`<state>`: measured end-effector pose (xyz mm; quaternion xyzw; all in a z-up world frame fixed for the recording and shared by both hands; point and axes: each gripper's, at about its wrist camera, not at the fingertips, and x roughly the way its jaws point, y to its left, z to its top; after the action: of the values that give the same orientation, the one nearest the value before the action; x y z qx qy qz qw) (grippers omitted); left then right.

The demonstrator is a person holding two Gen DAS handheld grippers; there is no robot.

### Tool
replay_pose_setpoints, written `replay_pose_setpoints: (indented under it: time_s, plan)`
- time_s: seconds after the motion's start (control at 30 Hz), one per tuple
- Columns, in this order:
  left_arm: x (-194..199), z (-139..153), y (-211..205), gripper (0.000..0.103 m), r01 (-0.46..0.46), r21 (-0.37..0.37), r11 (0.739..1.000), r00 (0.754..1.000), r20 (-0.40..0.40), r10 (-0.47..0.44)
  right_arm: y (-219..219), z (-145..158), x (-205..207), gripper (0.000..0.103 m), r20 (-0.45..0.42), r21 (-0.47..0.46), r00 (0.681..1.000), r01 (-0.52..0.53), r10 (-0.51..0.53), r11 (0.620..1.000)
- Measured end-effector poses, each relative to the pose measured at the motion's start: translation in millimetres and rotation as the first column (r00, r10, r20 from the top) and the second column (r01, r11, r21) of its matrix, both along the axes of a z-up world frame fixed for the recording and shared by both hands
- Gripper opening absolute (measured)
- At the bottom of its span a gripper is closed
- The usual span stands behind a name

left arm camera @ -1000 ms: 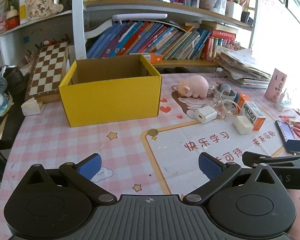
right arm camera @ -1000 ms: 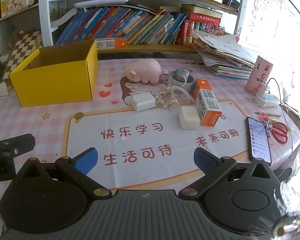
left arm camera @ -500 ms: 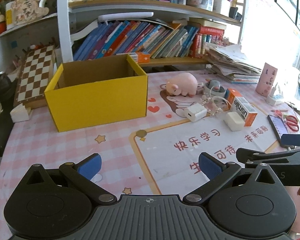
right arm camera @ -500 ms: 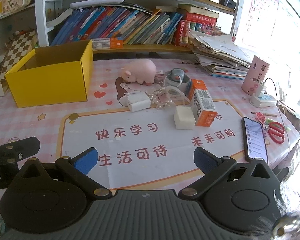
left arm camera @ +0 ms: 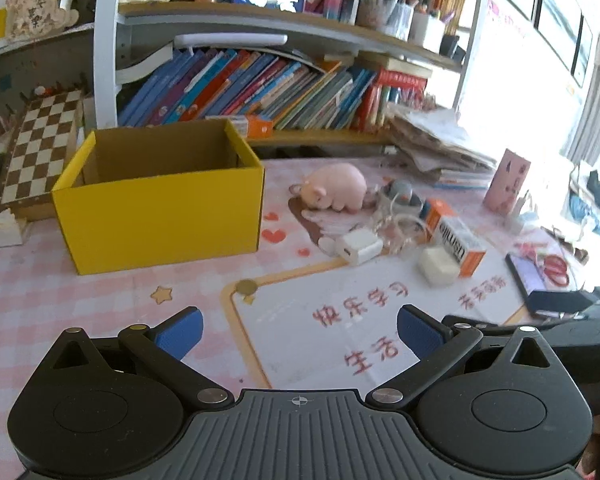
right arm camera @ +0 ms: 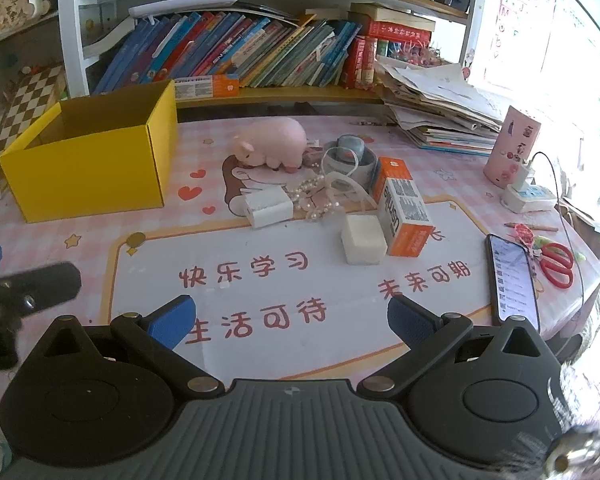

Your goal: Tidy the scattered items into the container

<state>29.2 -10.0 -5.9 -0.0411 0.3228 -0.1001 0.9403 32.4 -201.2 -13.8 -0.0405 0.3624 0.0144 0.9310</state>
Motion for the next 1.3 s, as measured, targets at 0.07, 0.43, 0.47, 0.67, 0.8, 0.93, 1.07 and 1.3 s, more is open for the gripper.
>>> replay_pose_setpoints:
  time_s: [0.07, 0.43, 0.47, 0.67, 0.8, 0.93, 1.07, 1.3]
  plan:
    - [4, -1, -4, 0.103, -0.007, 0.016, 1.000, 1.000, -0.004, 0.007, -2, 0, 4, 0.103, 0.001, 0.000, 1.000, -0.005, 0.005, 1.000]
    - [32, -10, -26, 0.103, 0.016, 0.036, 0.999, 0.998, -0.063, -0.014, -19, -5, 28, 0.103, -0.007, 0.012, 1.000, -0.024, 0.025, 1.000]
    - [35, -10, -28, 0.103, 0.016, 0.030, 0.999, 0.998, -0.068, -0.014, -21, -5, 30, 0.103, -0.009, 0.013, 1.000, -0.025, 0.025, 1.000]
    - [55, -14, -40, 0.103, 0.008, 0.014, 1.000, 0.997, -0.072, -0.007, -36, -5, 53, 0.102, -0.013, 0.019, 0.999, -0.037, 0.037, 0.999]
    - [71, -13, -51, 0.103, 0.004, 0.013, 1.000, 0.997, -0.071, -0.003, -46, -2, 71, 0.101, -0.006, 0.020, 0.999, -0.051, 0.051, 0.999]
    - [87, -11, -62, 0.103, -0.009, 0.015, 1.000, 0.997, -0.071, 0.010, -56, 0, 92, 0.096, -0.003, 0.017, 0.998, -0.061, 0.061, 0.998]
    - [102, -9, -76, 0.103, -0.012, 0.031, 0.999, 0.997, -0.072, 0.015, -71, 2, 114, 0.084, -0.006, 0.021, 0.998, -0.055, 0.055, 0.998]
    - [130, -14, -103, 0.103, -0.012, 0.082, 0.997, 0.995, -0.098, 0.020, -99, -6, 153, 0.078, -0.036, 0.042, 0.998, -0.058, 0.060, 0.997]
